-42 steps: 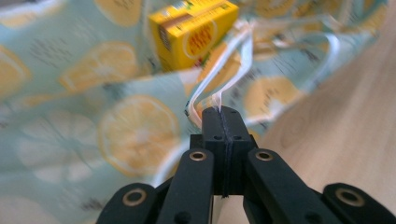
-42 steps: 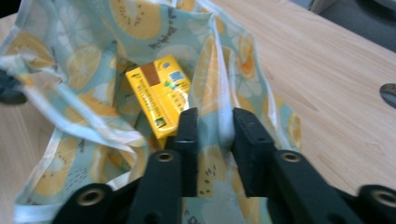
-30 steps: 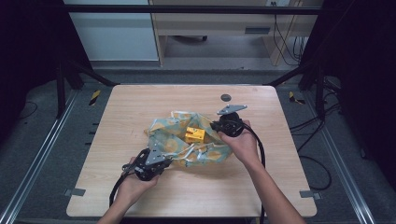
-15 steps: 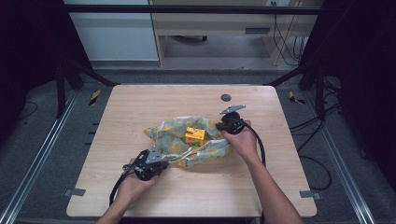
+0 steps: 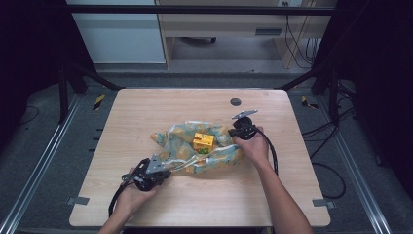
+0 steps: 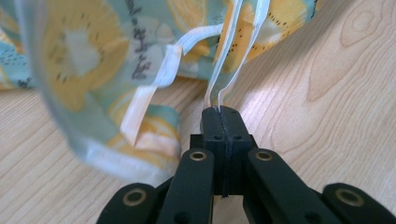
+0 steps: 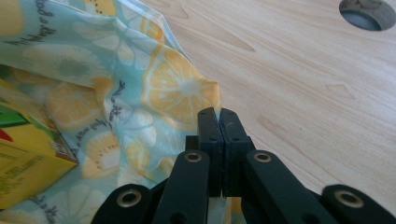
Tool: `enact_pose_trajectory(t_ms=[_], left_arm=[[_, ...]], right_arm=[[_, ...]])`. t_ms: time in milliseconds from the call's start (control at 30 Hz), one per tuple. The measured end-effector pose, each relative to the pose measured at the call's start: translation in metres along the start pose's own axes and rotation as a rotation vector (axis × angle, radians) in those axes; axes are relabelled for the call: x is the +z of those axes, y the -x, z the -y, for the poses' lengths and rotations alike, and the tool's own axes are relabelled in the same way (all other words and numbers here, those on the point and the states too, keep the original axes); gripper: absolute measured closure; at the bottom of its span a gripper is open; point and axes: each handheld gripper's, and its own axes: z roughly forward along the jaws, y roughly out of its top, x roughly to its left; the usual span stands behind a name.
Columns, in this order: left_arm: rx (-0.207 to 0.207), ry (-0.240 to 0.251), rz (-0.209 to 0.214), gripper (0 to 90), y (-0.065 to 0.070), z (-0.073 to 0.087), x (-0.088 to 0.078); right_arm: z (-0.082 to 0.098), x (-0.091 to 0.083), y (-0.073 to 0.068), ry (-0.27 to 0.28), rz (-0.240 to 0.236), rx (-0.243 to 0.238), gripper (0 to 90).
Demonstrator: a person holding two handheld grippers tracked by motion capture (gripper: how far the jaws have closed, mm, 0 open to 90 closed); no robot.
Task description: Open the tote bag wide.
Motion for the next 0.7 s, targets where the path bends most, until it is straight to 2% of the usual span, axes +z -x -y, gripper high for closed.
enact_pose_trajectory(t_ms=[300, 533, 700], left_arm=[[-0.016, 0.007, -0.001, 90.0, -0.005, 0.004, -0.005], [-0.032, -0.01, -0.002, 90.0, -0.01, 0.008, -0.005], [-0.017, -0.021, -0.003, 90.0, -0.008, 0.007, -0.004]], right_arm=[[0.005, 0.003, 0.006, -0.029, 0.009, 0.019, 89.6], [0.01, 0.006, 0.011, -0.04, 0.002, 0.029, 89.6], [0.012, 0.006, 0.012, -0.041, -0.001, 0.029, 89.4]])
